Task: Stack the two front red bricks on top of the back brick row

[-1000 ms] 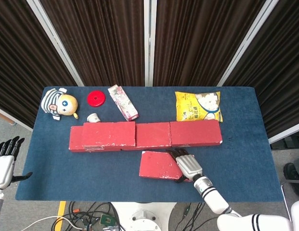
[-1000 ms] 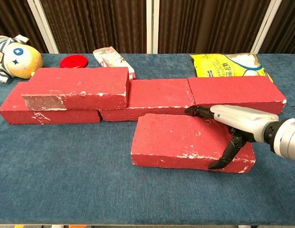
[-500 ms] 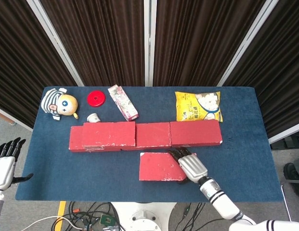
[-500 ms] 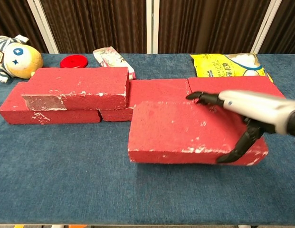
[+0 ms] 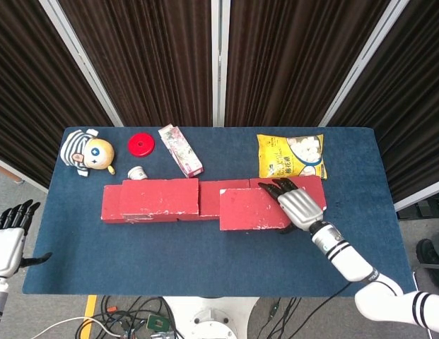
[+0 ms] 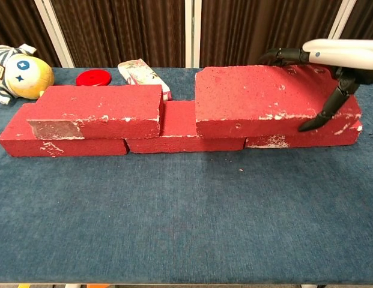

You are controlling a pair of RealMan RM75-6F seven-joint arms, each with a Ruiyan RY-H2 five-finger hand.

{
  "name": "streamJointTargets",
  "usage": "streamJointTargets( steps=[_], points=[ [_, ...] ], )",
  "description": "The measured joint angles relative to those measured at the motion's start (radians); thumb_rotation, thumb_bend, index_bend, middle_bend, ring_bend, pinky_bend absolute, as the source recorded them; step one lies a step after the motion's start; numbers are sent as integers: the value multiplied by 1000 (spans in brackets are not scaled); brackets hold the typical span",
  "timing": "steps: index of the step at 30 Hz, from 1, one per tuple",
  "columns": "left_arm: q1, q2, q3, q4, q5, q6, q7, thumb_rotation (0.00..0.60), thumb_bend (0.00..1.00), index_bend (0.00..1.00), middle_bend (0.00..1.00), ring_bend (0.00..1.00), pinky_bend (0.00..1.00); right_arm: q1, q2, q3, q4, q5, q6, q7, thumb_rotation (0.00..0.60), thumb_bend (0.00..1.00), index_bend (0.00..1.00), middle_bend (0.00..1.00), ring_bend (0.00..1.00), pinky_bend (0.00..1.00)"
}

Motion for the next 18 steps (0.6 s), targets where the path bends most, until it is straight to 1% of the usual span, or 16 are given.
streamJointTargets(
  steps=[5, 9, 18],
  points=[
    [0, -5, -8, 10, -2, -3, -5, 600, 0, 0, 0, 0, 0, 51, -10, 19, 89, -27, -55, 54, 600, 108, 0, 238, 0, 0],
    [7, -8, -10, 19, 3, 2, -16, 600, 0, 0, 0, 0, 0, 89, -39, 28, 162, -45, -94, 109, 600, 105, 0, 238, 0, 0],
    [11, -11, -15, 39, 9, -3, -36, 600, 0, 0, 0, 0, 0, 153, -145, 26, 327, -77, -158, 213, 600, 104, 0, 238, 0, 0]
  ],
)
